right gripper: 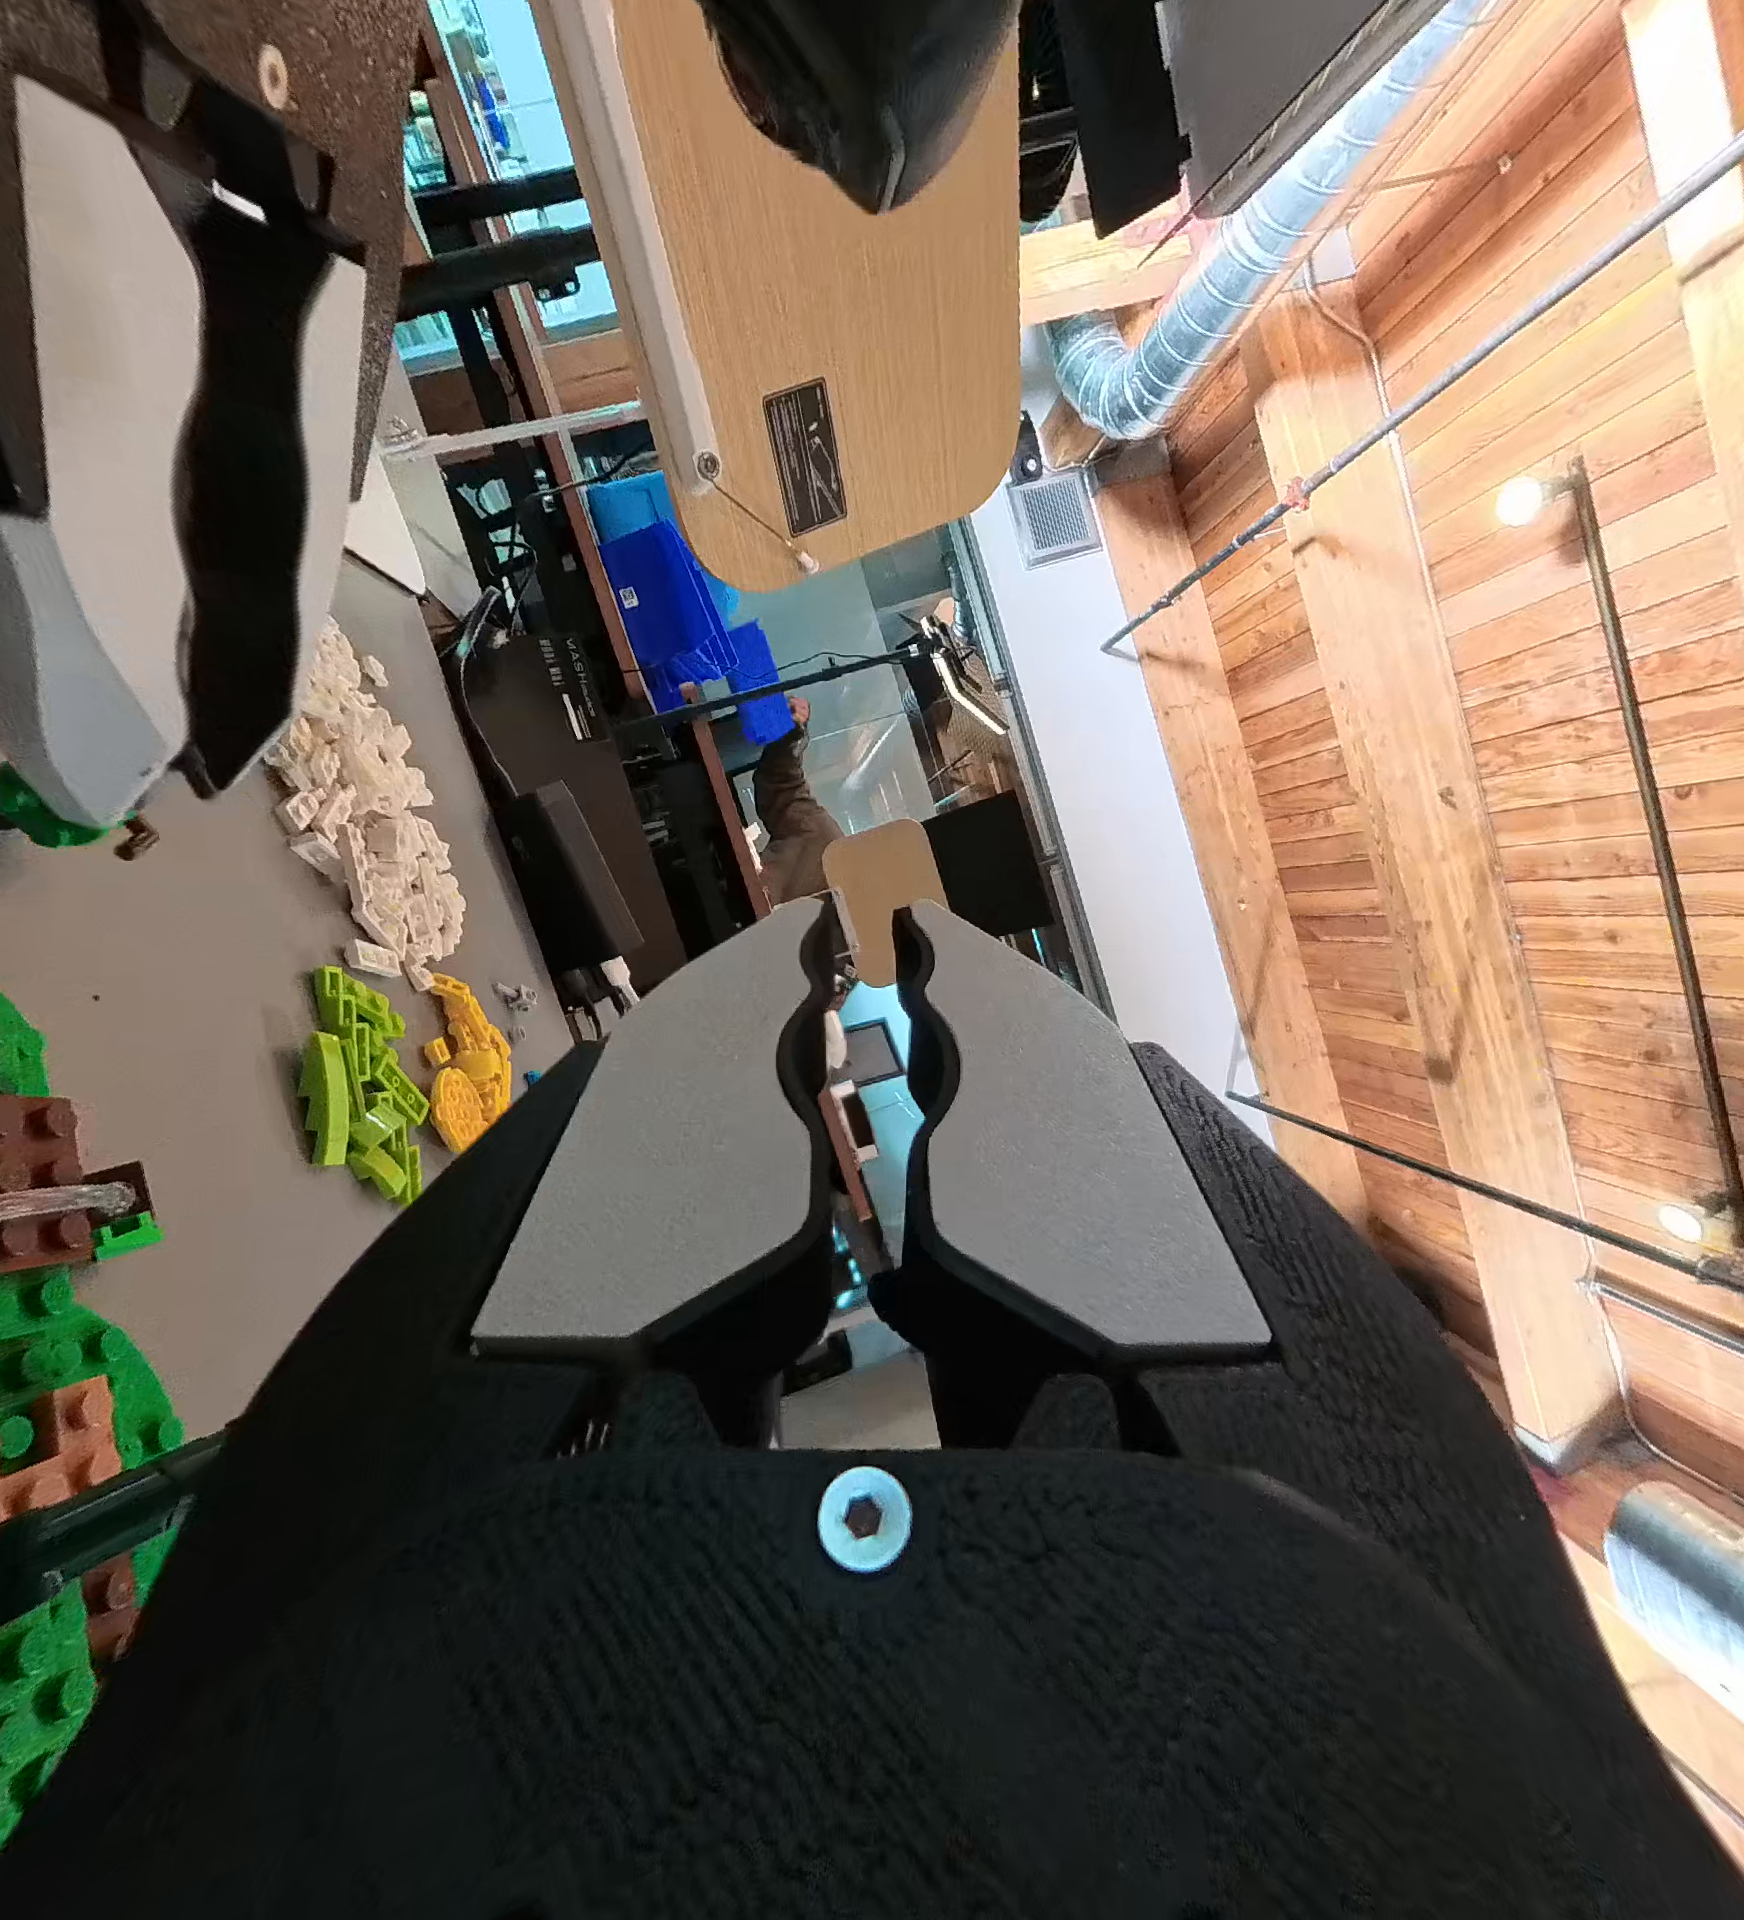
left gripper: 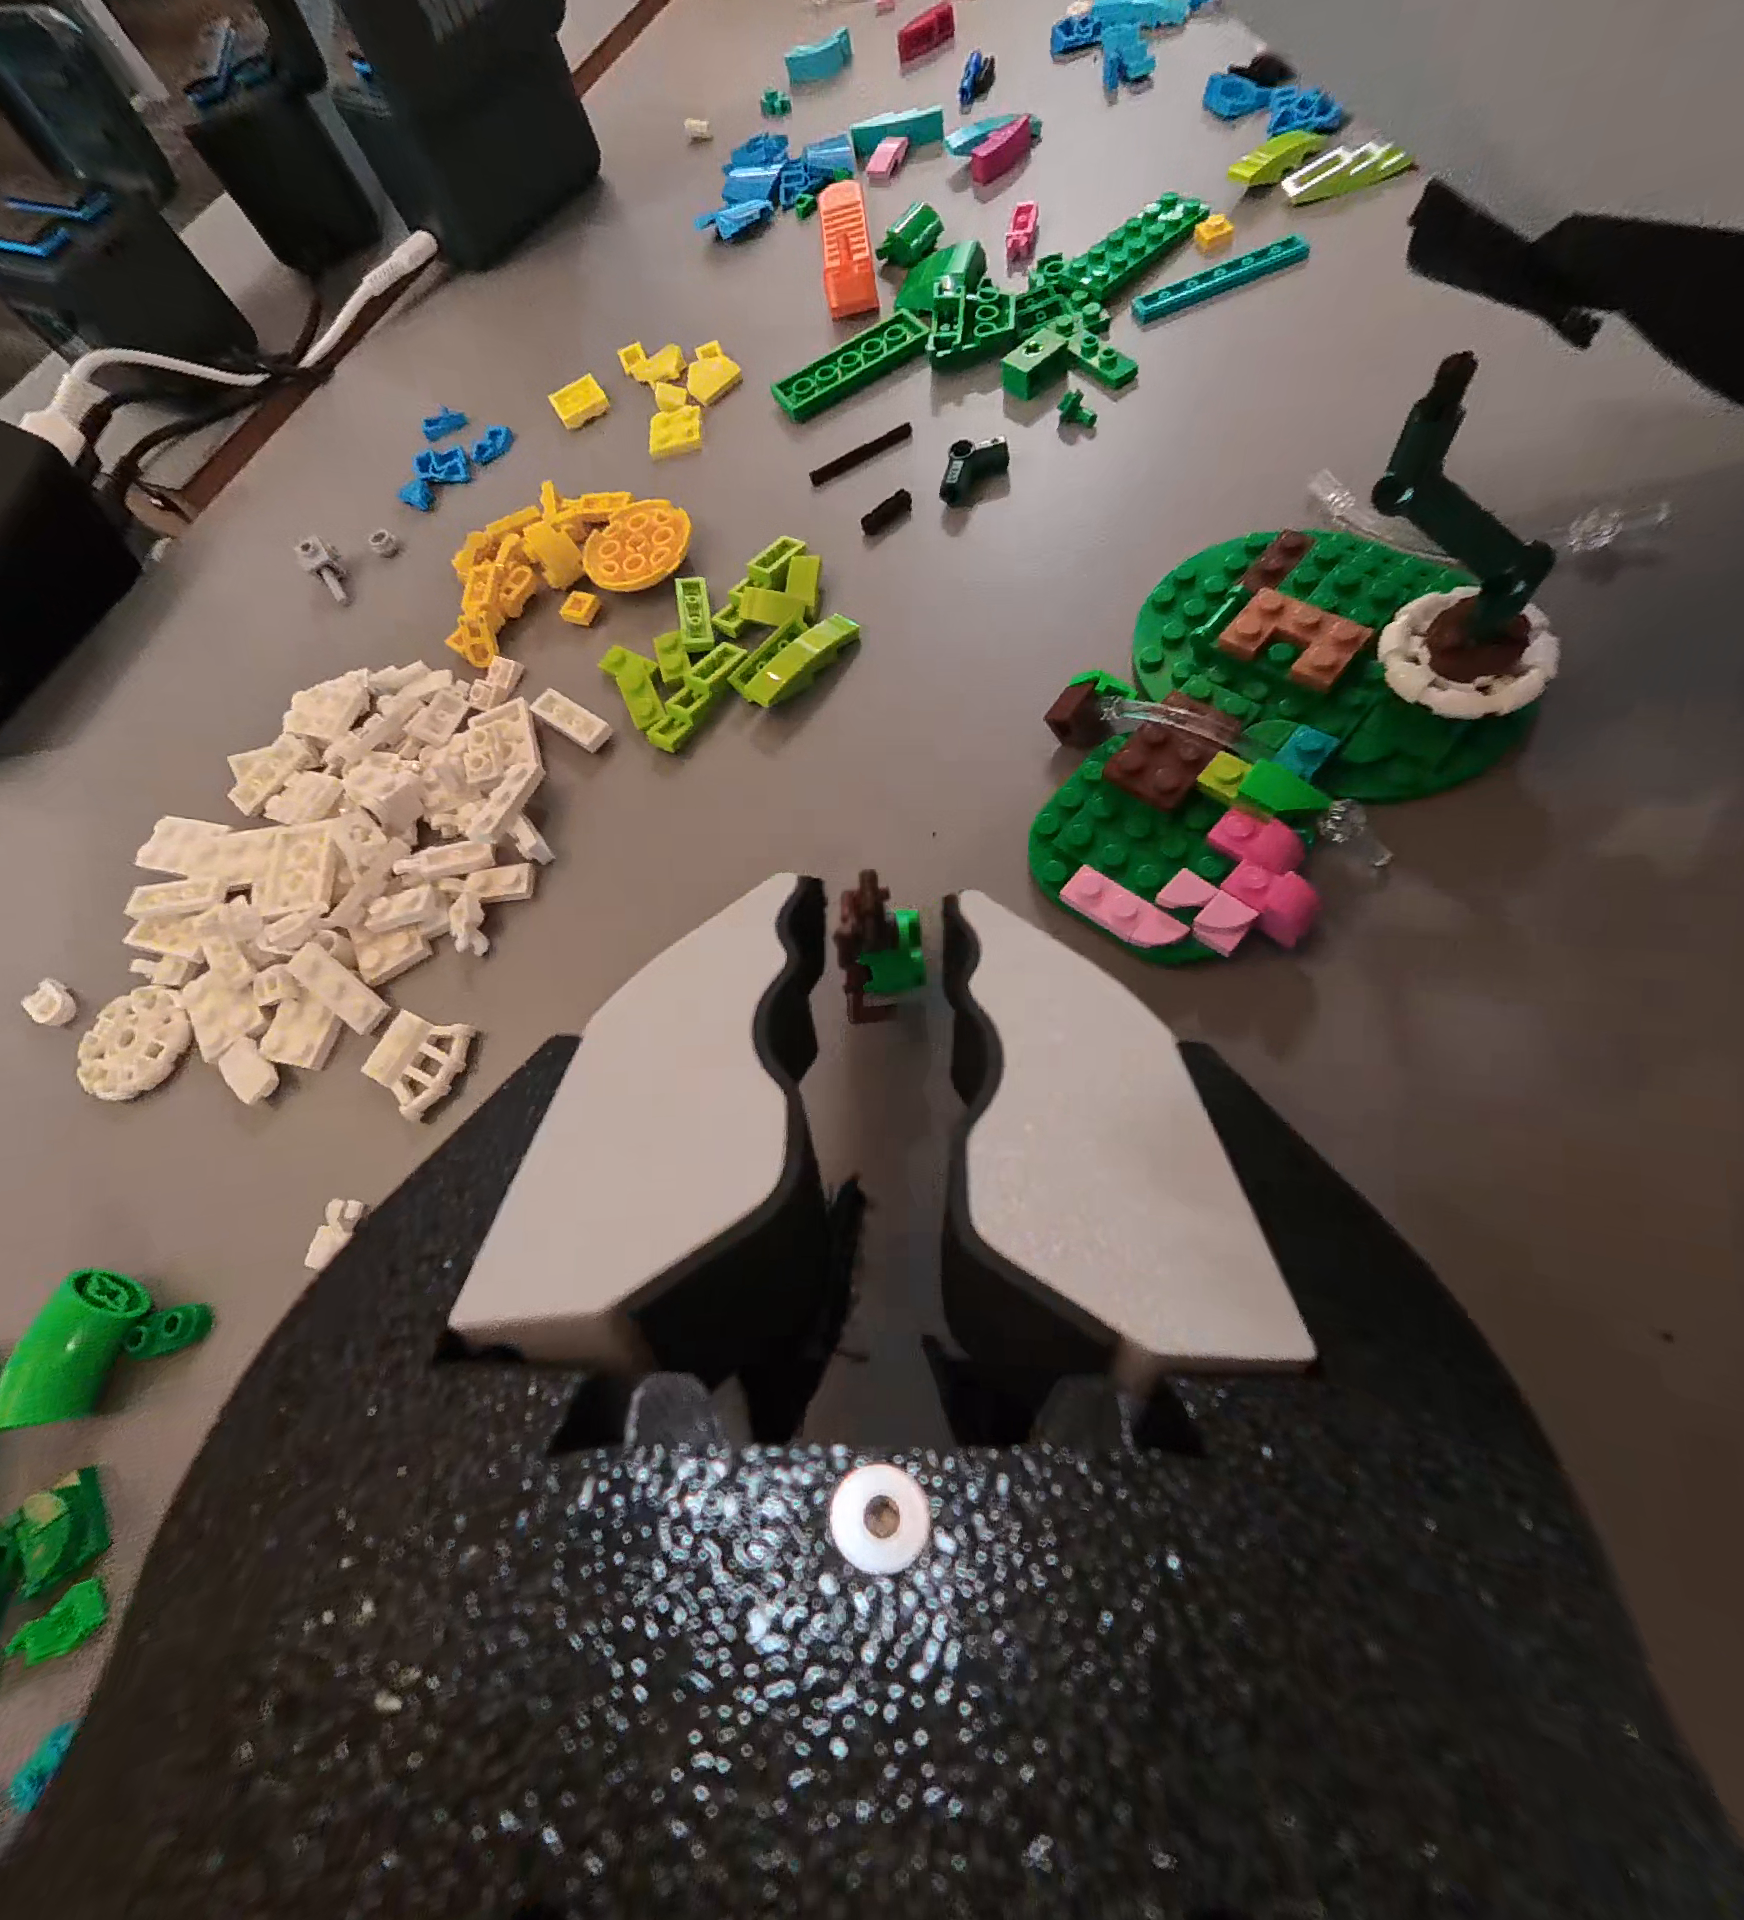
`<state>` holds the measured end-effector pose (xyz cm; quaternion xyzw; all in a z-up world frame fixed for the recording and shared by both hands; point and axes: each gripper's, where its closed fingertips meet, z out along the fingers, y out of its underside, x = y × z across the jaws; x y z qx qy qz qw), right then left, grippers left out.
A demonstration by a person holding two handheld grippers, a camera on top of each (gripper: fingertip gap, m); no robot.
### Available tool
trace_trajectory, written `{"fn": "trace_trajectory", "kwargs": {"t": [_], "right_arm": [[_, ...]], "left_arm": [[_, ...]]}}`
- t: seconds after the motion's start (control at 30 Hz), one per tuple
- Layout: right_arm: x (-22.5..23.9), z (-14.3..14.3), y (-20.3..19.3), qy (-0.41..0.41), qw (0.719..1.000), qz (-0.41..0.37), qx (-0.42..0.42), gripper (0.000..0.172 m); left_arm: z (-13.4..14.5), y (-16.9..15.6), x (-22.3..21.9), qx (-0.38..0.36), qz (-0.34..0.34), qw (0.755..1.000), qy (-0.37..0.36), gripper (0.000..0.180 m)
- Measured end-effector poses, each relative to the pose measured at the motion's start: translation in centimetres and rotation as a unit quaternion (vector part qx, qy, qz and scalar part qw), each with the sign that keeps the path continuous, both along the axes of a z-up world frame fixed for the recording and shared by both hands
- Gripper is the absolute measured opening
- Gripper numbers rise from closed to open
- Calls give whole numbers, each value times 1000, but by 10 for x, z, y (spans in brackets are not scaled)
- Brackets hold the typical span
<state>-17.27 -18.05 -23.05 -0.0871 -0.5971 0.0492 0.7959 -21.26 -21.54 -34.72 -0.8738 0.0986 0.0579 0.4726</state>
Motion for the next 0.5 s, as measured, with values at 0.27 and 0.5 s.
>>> {"fn": "trace_trajectory", "kwargs": {"t": [0.27, 0.5], "right_arm": [[-3, -5, 2, -6, 1000, -11, 16, 8], [-3, -5, 0, -7, 1000, -10, 20, 8]], "left_arm": [[-5, -4, -2, -27, 3, 1000, 10, 40], [-13, -15, 1, -78, -26, 997, 13, 47]]}}
